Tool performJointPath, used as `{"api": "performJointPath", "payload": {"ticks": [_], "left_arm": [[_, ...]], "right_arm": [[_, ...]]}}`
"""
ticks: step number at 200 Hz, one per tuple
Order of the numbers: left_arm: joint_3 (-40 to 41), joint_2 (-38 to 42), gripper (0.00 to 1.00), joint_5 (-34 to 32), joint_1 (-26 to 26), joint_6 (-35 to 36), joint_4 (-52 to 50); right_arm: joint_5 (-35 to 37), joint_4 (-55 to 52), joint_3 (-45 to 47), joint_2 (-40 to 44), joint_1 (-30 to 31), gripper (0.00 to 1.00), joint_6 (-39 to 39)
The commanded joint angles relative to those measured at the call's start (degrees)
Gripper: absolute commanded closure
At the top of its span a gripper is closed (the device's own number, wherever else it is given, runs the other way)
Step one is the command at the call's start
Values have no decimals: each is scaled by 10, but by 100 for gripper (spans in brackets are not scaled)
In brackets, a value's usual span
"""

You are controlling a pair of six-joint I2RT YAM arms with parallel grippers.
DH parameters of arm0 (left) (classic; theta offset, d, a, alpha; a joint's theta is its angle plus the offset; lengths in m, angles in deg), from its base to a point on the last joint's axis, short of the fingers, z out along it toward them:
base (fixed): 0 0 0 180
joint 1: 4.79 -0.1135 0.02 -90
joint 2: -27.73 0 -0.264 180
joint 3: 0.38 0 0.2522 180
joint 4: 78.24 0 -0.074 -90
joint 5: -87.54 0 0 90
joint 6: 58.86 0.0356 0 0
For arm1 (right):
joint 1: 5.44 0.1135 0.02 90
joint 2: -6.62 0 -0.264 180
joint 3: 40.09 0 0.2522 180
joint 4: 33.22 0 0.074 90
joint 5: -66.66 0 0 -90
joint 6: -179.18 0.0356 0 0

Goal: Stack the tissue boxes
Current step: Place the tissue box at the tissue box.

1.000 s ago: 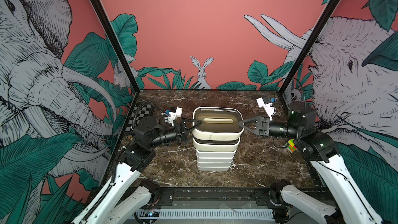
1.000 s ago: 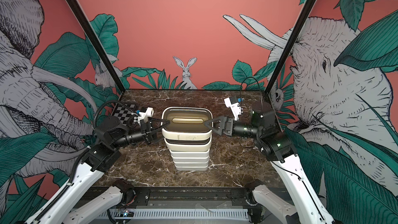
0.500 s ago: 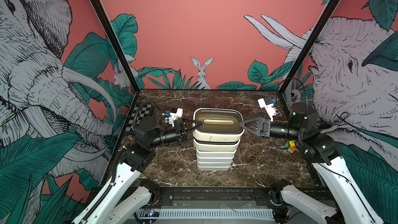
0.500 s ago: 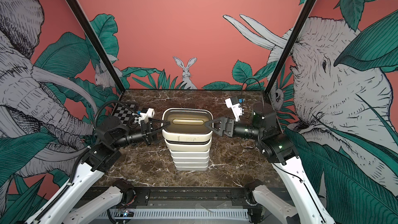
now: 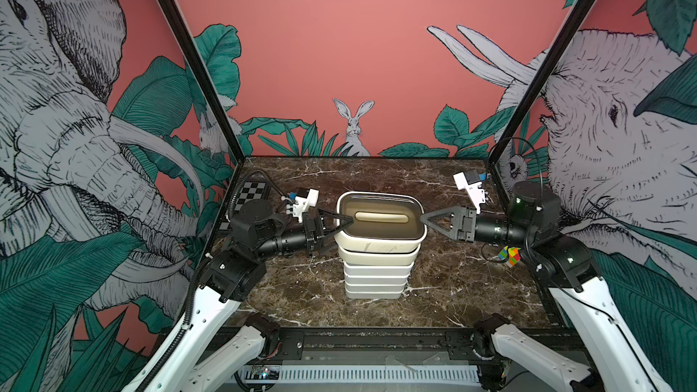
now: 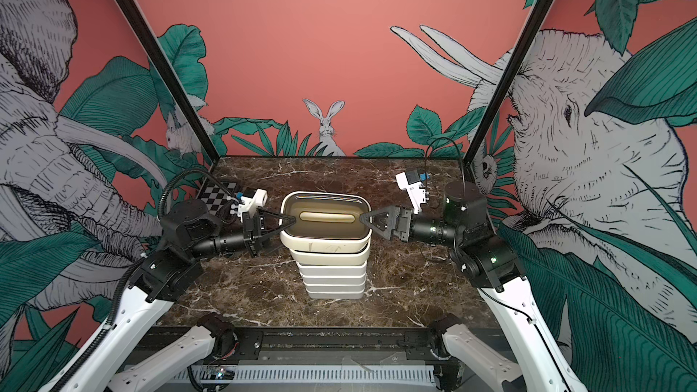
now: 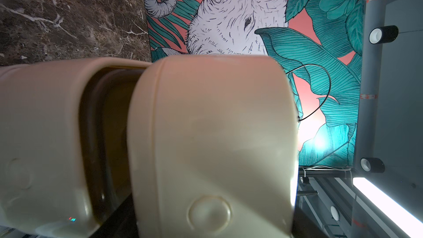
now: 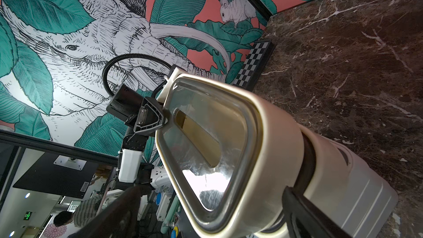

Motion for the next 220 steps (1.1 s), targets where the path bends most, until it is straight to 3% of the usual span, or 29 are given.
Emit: {"api": "performJointPath", "payload": {"ticks": [1,20,78,119,134,169,220], "left_arm": [[-17,4,26,10,-1,32,-49],[-20,0,12,12,-1,34,-49],[-28,-7,11,3,-2,51,-57],[-106,-22,9,-38,-4,139,-197],[-139,-31,1,-57,-3,172,-249],[-145,-43,1,-67,-4,184,-269],[-194,-74,1,-135,-4,254,-362]], "right_arm": [[-9,18,-10,4,3,3,-5],[-10,19,-9,4,2,3,-4],[-11,28,2,7,2,4,0],[-15,38,4,5,3,3,2],[-18,42,6,2,3,3,3],[-25,51,8,-2,3,3,4],[-28,41,6,-1,3,3,0]]}}
